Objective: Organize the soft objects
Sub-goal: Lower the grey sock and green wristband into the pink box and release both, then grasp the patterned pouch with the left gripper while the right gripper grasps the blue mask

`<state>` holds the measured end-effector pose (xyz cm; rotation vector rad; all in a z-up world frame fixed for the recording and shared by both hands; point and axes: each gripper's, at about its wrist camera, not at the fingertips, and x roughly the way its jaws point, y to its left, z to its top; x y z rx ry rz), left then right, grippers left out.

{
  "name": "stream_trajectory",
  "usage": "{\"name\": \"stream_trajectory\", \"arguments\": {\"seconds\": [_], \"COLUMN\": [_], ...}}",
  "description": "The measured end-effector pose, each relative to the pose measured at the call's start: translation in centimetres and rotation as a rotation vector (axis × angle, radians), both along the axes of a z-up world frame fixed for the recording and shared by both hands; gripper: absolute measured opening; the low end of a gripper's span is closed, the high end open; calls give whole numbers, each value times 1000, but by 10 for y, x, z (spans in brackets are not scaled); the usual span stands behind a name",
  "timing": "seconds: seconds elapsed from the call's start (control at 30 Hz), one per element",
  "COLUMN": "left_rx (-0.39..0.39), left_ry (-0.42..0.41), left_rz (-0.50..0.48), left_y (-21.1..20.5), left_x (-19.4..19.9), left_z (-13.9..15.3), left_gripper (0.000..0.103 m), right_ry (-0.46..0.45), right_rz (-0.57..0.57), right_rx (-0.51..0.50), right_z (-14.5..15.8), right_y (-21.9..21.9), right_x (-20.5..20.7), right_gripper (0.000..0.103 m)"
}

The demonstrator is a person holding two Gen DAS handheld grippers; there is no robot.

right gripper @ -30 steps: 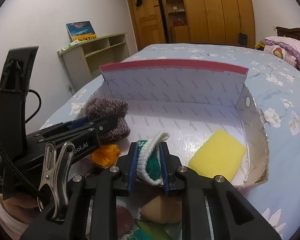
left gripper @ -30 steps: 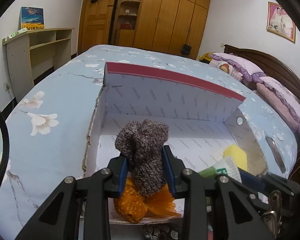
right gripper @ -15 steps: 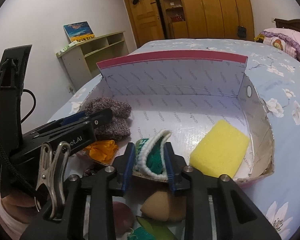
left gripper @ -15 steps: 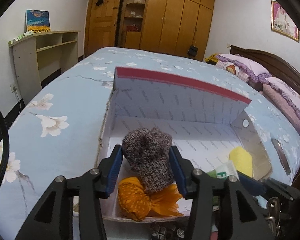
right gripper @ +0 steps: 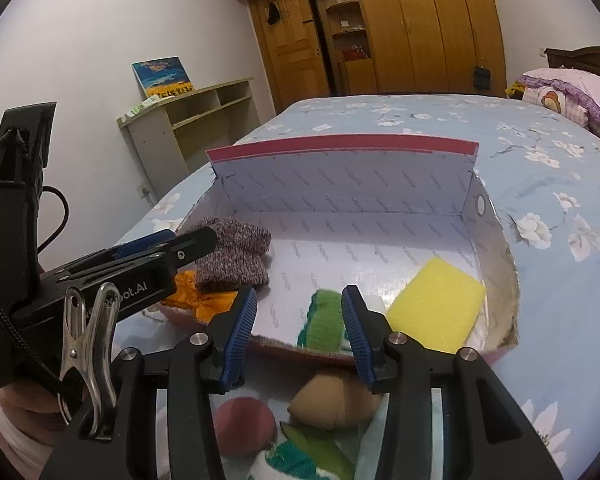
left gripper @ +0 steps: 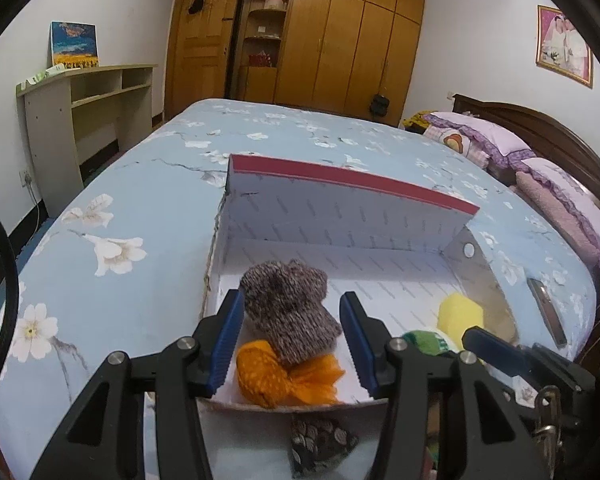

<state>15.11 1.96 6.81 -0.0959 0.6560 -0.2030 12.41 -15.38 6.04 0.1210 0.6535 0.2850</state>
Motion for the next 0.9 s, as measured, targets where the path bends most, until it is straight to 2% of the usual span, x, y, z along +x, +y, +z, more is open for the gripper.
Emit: {"name": "stream_trajectory", "arguments": {"seconds": [0.43,0.57,0.9], "left_rx": [7,19,-8], "left_ry": [18,29,76], "left_rz": [20,16,-7], "left_y": [3,3,0], "left_x": [-35,-43,-59], "left_z": [7,5,-6], "left_gripper": [52,52,52], "right_ry": [-2,6,15], "right_rz": [-30,-30,-66], "right_rx": [10,0,-26], "right_z": [2,0,-2], "right_y": [-16,-20,-43], "right_x": [-29,-39,-60], "right_gripper": [46,46,46]}}
